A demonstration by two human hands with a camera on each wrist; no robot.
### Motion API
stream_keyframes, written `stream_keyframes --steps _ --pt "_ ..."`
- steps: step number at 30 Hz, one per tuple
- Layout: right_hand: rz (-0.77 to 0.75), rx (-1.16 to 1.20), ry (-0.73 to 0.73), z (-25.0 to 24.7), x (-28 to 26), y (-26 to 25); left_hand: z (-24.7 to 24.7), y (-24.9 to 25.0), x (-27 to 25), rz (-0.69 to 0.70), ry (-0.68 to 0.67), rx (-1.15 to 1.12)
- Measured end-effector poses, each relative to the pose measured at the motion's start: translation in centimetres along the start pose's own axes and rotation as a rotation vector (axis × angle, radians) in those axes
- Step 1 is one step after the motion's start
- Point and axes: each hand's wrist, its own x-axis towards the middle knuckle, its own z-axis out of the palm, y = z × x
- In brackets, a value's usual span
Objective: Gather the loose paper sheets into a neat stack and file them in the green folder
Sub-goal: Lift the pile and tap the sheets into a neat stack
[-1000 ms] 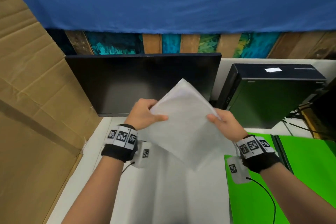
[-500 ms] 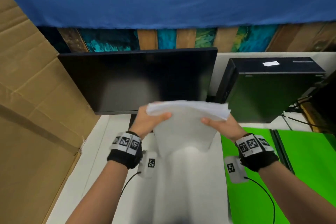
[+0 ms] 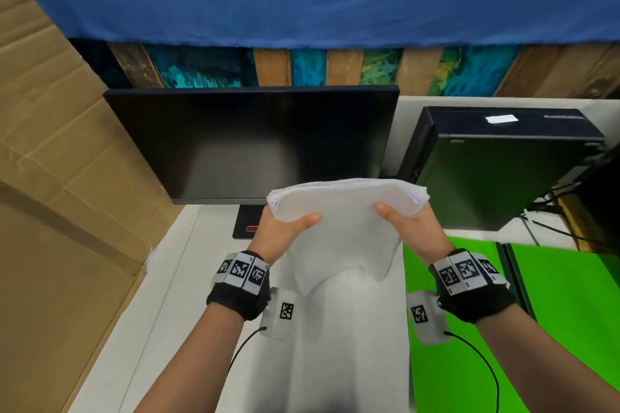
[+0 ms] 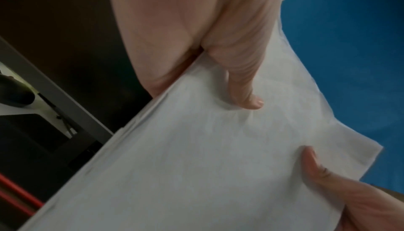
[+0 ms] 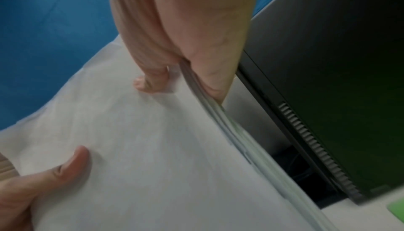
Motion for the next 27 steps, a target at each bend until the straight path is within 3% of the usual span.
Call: stream_keyframes --steps 3,8,11,20,24,27 --pt "0.048 -0.006 -0.035 -0.9 -0.1 0.2 0.1 -0.4 -0.2 -0.019 0.027 0.032" --pt "-0.043 -0.025 0.060 -1.6 0.0 0.2 1.5 -0.3 -0.4 -0.068 0.063 0.023" --pt "0.011 0.033 0.096 -2.1 0.0 0.7 2.9 -0.1 -0.6 -0.079 0.137 0.001" --pt "0.254 -0.066 -0.156 -4.9 -2.1 5.5 5.1 2.0 -0.1 -0.164 0.325 -0.196" --pt "0.376 -0.158 -0.372 -6.1 -4.0 8.8 4.0 3.8 1.0 -0.135 0.390 -0.205" --pt "0.425 -0.153 -0.449 -6.4 -4.8 9.9 3.6 4.4 1.6 -0.122 0.448 -0.185"
